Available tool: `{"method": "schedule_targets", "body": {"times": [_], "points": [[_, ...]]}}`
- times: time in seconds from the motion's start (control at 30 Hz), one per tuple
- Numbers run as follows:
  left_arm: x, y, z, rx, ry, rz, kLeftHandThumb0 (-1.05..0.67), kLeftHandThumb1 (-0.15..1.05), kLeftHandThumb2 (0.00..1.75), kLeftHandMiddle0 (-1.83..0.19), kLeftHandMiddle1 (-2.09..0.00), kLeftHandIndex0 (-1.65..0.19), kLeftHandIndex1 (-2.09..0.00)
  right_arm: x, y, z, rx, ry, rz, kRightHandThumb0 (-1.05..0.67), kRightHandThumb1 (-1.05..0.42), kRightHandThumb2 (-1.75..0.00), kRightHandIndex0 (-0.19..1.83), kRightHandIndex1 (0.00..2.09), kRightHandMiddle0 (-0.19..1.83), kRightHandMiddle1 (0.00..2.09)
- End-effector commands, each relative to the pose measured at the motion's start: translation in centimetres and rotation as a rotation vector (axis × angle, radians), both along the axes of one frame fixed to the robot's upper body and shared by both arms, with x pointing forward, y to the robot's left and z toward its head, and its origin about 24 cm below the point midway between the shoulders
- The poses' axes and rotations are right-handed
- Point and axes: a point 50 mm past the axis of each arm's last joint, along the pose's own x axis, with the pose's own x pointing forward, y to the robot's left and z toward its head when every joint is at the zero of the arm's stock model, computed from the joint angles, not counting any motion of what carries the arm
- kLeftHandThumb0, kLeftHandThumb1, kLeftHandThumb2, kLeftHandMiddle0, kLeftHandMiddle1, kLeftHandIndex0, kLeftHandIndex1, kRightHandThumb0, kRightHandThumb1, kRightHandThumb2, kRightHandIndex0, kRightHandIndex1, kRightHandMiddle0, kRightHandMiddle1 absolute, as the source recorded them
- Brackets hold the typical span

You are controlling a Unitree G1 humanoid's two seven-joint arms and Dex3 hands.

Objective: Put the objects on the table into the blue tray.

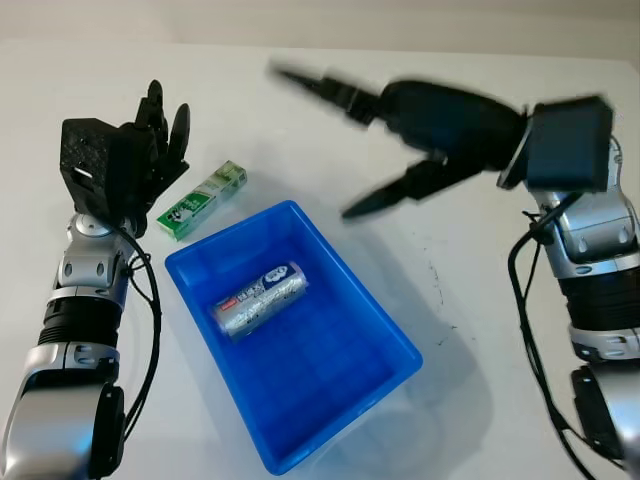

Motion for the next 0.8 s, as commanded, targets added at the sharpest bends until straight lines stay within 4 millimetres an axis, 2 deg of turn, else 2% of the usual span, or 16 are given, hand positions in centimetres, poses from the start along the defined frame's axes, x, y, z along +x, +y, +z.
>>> {"method": "schedule_targets", "body": {"times": [0.0, 0.13, 0.23, 0.33, 0.57, 0.77], "points": [[0.0, 0.1, 0.3, 0.003, -0.011, 0.004, -0.72, 1.05, 0.66, 0.19, -0.02, 0.19, 0.0, 0.9, -1.3, -0.5, 0.074, -0.003, -0.114, -0.75, -1.04, -0.25, -0.19, 0.0, -0.19, 0.0], [0.1, 0.2, 0.4, 0.007, -0.01, 0.014, -0.72, 1.05, 0.66, 0.19, -0.03, 0.19, -0.01, 3.1, -3.7, -2.2, 0.175, 0.083, -0.339, -0.73, -1.05, -0.48, -0.19, 0.0, -0.19, 0.0], [0.1, 0.3, 0.4, 0.026, -0.014, 0.017, -0.72, 1.05, 0.67, 0.19, -0.04, 0.19, -0.01, 4.1, -5.2, -3.9, 0.34, 0.232, -0.426, -0.7, -1.05, -0.56, -0.19, 0.0, -0.19, 0.0], [0.2, 0.5, 0.6, 0.037, -0.009, 0.025, -0.73, 1.05, 0.68, 0.19, -0.04, 0.19, -0.02, 4.4, -6.1, -5.2, 0.404, 0.299, -0.496, -0.65, -1.05, -0.64, -0.19, 0.0, -0.19, 0.0], [0.2, 0.7, 1.0, 0.059, -0.009, 0.027, -0.73, 1.05, 0.69, 0.19, -0.04, 0.19, -0.01, 4.4, -6.2, -6.6, 0.403, 0.345, -0.531, -0.63, -1.05, -0.67, -0.19, 0.0, -0.19, 0.0], [0.2, 0.9, 1.2, 0.079, -0.009, 0.014, -0.74, 1.05, 0.68, 0.19, -0.03, 0.19, 0.0, 4.4, -5.8, -6.9, 0.413, 0.354, -0.527, -0.65, -1.05, -0.63, -0.19, 0.0, -0.19, 0.0]]}}
